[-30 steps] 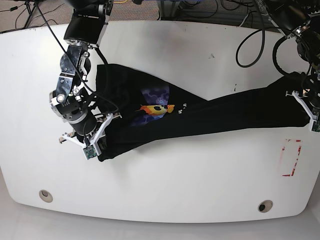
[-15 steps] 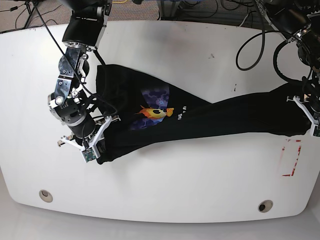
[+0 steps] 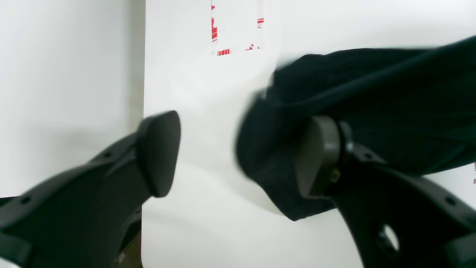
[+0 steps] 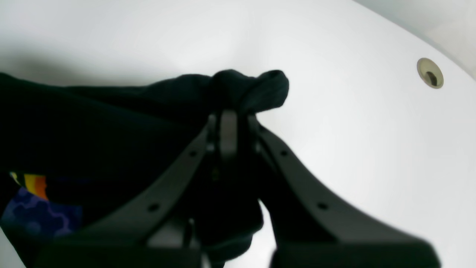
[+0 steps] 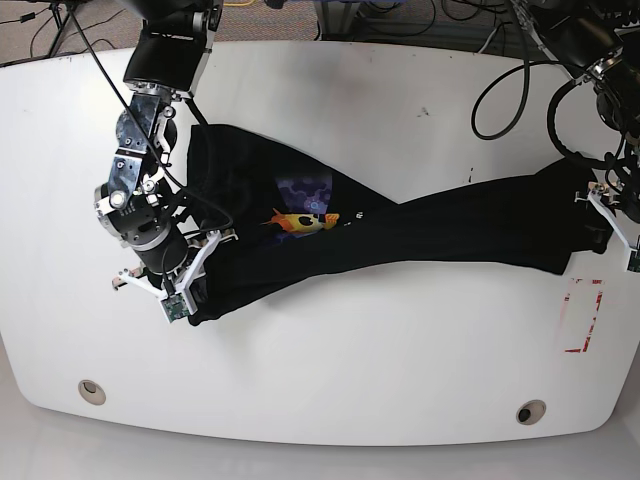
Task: Layout the t-shirt on the table in an organized manner, then fold the t-shirt properly
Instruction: 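Hold the t-shirt with the right gripper, regrasp with the left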
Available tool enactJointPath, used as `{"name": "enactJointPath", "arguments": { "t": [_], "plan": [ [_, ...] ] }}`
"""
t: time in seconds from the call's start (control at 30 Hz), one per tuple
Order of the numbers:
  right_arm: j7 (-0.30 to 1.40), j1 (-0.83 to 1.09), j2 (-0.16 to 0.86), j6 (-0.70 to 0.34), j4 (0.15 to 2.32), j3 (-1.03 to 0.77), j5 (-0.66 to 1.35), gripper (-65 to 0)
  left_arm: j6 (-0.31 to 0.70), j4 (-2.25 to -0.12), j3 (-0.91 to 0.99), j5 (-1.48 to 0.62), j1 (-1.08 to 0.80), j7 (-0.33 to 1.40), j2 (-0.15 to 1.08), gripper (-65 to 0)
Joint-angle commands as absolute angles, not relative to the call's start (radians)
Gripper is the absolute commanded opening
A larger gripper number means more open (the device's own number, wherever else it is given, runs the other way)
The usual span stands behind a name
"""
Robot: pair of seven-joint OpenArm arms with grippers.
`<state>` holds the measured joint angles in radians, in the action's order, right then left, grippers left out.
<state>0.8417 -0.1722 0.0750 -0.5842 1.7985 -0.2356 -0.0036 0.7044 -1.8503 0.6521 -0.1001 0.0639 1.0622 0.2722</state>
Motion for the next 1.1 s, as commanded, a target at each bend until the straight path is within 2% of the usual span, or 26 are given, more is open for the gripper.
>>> {"name": "enactJointPath", "arguments": {
  "t": [0.0, 0.43, 0.5, 0.73, 0.93, 1.07],
  "plan": [
    [0.816, -0.197, 0.081, -0.578, 1.817, -0.237, -0.002, -64.8, 0.698, -1.868, 0.656, -0.101, 0.079, 1.047, 0.291, -20.0],
    [0.816, -0.194, 0.081, -0.578, 1.817, -0.237, -0.002, -64.8, 0.698, -1.867, 0.618, -0.114, 0.133, 1.047, 0.288, -20.8],
    [0.816, -0.194, 0.079, -0.578, 1.817, -0.237, -0.002, -64.8, 0.698, -1.867, 0.608, -0.113, 0.133, 1.049, 0.288, -24.4],
    [0.816, -0.194, 0.079, -0.578, 1.817, -0.240, -0.002, -64.8, 0.698, -1.860, 0.604, -0.107, 0.110, 1.049, 0.288, -51.3],
    [0.816, -0.194, 0.079, -0.578, 1.817, -0.242, -0.002, -64.8, 0.698, -1.860, 0.607, -0.107, 0.096, 1.049, 0.286, -63.7],
    [0.816, -0.194, 0.079, -0.578, 1.817, -0.242, -0.002, -64.8, 0.698, -1.860, 0.607, -0.107, 0.090, 1.049, 0.286, -65.0]
  ]
}}
